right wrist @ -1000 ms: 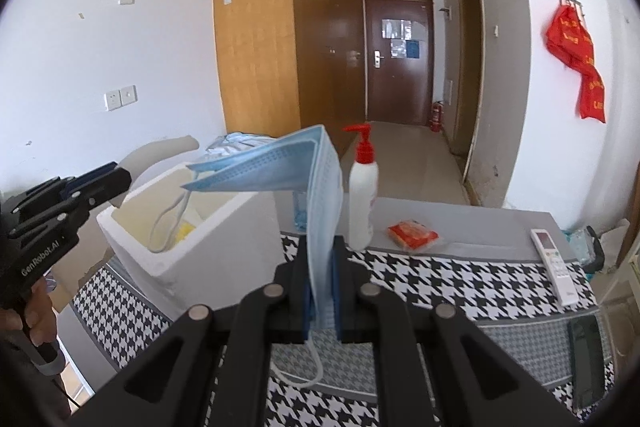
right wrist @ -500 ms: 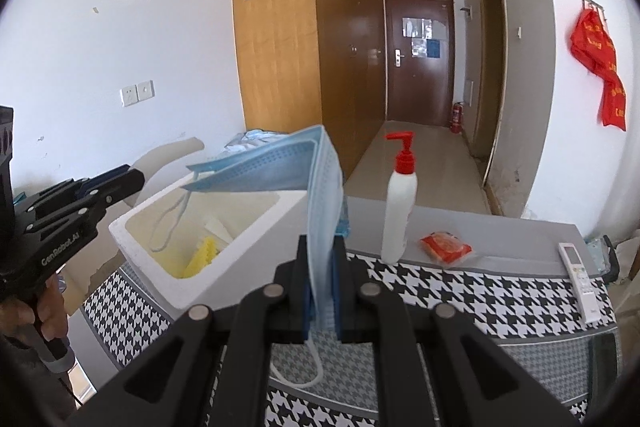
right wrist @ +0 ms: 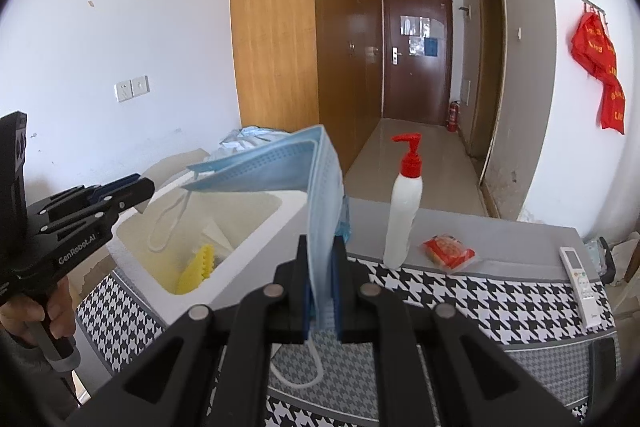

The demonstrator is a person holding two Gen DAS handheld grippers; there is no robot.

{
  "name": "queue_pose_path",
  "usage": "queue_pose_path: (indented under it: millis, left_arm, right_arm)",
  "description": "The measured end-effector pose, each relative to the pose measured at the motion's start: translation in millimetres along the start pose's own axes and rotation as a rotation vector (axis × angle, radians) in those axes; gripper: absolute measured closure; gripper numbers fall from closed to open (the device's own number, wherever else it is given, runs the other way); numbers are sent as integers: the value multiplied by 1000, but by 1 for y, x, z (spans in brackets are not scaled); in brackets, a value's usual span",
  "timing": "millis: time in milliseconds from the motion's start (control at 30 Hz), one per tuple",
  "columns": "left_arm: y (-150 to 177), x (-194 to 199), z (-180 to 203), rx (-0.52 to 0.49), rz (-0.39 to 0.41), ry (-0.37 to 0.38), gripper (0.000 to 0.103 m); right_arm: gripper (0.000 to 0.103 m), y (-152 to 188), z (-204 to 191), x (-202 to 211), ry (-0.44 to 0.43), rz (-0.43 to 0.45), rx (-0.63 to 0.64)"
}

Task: Organize soft objects
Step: 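Open the left tool to drop the white foam stick into the box, then lower the blue mask into the foam box and open the right tool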

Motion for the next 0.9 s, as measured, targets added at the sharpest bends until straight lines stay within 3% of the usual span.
queue_pose_path:
  millis: [167, 233, 300, 400, 667, 900]
  left_arm:
    - [1, -4, -3, 5, -12, 13, 77]
    - [2, -2, -8, 12, -5, 11, 60]
    - [2, 2, -13, 23, 9, 11, 34]
    - [1, 11, -26, 47, 35, -14, 19]
    - [2, 26, -53, 68, 66, -77, 3]
    - [9, 38, -73, 76, 73, -127, 1]
  right_arm:
    - [92, 1, -2, -6, 14, -14, -2]
    - [92, 1, -3, -7, 21, -17, -3]
    - [92, 0, -5, -8, 24, -18, -3]
    - [92, -2, -8, -10, 29, -19, -3]
    - [92, -9, -31, -15, 15, -24, 23]
    - [92, -16, -52, -19, -14, -29, 42]
Point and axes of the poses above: each gripper's, at about its wrist camera, not at the fingertips, and x roughly against the way its jaws point, z to its right, y to its underside, the point moved 7 cm from there along -x, roughly the way its jaws point, and after that the axes turned 6 degrees about -x, right-handed, at the moved point
